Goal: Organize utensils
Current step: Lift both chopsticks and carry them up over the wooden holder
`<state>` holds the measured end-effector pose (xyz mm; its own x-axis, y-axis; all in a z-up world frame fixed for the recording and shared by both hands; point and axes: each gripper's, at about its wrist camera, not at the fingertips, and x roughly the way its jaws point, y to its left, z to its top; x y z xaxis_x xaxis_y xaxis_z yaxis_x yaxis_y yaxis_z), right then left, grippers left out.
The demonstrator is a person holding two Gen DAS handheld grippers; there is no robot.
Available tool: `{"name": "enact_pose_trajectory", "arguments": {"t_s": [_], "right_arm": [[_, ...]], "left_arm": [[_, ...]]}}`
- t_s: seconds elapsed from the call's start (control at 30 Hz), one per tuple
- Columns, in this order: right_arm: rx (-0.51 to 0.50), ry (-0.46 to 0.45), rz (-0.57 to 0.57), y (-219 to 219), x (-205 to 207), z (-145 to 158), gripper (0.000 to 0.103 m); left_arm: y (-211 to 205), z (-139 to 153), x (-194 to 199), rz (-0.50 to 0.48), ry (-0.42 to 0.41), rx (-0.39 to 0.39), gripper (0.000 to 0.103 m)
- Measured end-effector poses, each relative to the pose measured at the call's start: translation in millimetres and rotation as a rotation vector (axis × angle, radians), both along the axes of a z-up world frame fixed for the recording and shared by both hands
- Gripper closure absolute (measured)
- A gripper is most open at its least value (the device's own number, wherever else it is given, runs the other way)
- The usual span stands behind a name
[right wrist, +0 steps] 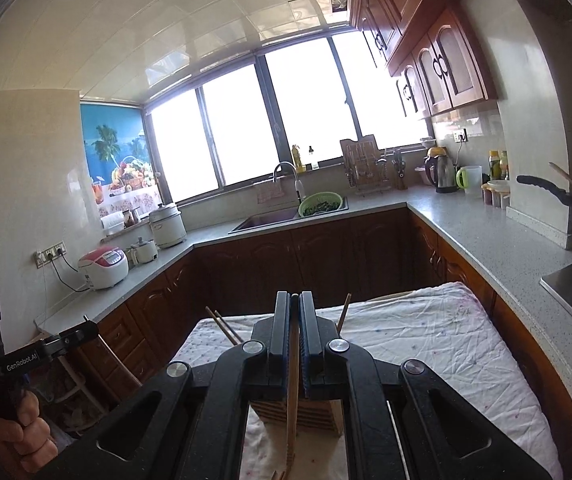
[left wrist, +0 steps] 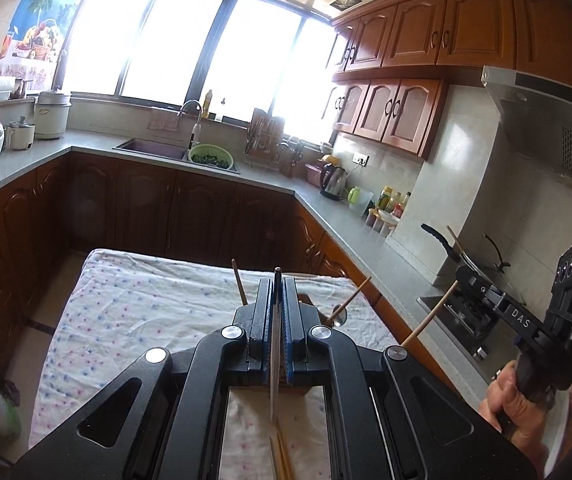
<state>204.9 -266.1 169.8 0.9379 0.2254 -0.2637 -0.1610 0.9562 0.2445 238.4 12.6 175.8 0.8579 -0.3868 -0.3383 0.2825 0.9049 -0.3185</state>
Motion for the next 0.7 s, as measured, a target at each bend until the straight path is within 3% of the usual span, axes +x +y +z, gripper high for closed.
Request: {"name": "enact_pose_trajectory", "arguments": {"t_s": [0.2,0.37,0.53,0.7], "right_arm": [[0.014,-0.053,-0.038,-5.8,28.9,18.9,0.099],[0.049,-0.081,-0.069,-16.8,50.8,16.2,0.099],[0.053,-0.070,-0.094,-18.9,69.6,0.1,0.099],[0.066,-0.040,-0.106,-18.0,81.8,-31.1,0.099]], "left_arm": [[1.2,18.0,34.0,0.027,-0.045,-0.029,0.099],[3.2,16.2,64.9,0.055,-0.049,-0.065,0.099],[0.4,-10.8,92.2,0.082,-0.032,-0.102,0.099],[-2.4,-54.1,113.3,0.114,0.046,-0.146,0.100]]}}
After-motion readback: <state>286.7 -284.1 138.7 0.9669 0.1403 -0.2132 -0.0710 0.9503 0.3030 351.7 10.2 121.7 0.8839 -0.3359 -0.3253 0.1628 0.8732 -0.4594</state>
